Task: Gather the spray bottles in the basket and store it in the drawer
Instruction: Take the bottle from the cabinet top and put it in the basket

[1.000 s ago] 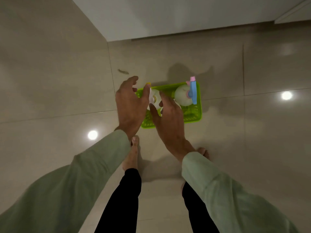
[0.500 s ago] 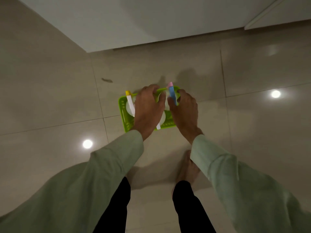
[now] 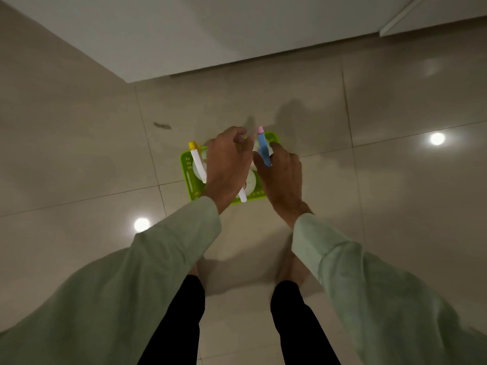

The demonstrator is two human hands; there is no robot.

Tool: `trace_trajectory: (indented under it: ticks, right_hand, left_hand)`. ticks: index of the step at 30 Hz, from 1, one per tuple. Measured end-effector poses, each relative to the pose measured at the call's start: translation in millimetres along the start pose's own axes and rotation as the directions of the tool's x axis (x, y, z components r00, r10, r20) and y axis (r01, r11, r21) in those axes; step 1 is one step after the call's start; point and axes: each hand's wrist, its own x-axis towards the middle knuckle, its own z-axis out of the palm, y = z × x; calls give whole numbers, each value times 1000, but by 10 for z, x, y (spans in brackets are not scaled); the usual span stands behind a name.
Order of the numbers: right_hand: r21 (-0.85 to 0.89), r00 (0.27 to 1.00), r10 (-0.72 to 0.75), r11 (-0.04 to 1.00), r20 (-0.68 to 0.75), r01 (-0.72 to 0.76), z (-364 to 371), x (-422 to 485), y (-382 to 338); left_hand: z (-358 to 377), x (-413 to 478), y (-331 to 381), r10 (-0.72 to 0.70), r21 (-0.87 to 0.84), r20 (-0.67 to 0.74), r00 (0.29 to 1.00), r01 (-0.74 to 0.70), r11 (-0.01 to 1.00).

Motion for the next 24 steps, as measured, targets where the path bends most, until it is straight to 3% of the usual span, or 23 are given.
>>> trace_trajectory:
  ticks: [6, 8, 13, 24]
  right_hand:
    - [69, 973, 27, 998, -231, -11, -67, -479, 16]
    - [82, 984, 3, 997, -176, 11, 14, -694, 43]
    - [85, 990, -53, 995, 133, 41, 285, -946, 110]
    - [0, 995, -44, 999, 86, 45, 474, -822, 30]
  left_hand:
    - [-281, -429, -306, 24, -27, -166, 986, -29, 999]
    - [-296, -554, -426, 2, -2, -178, 984, -2, 1000]
    - [-195, -621, -596, -115, -23, -101, 988, 113, 993]
    - [-51, -451, -627, -64, -9, -8, 998, 64, 998]
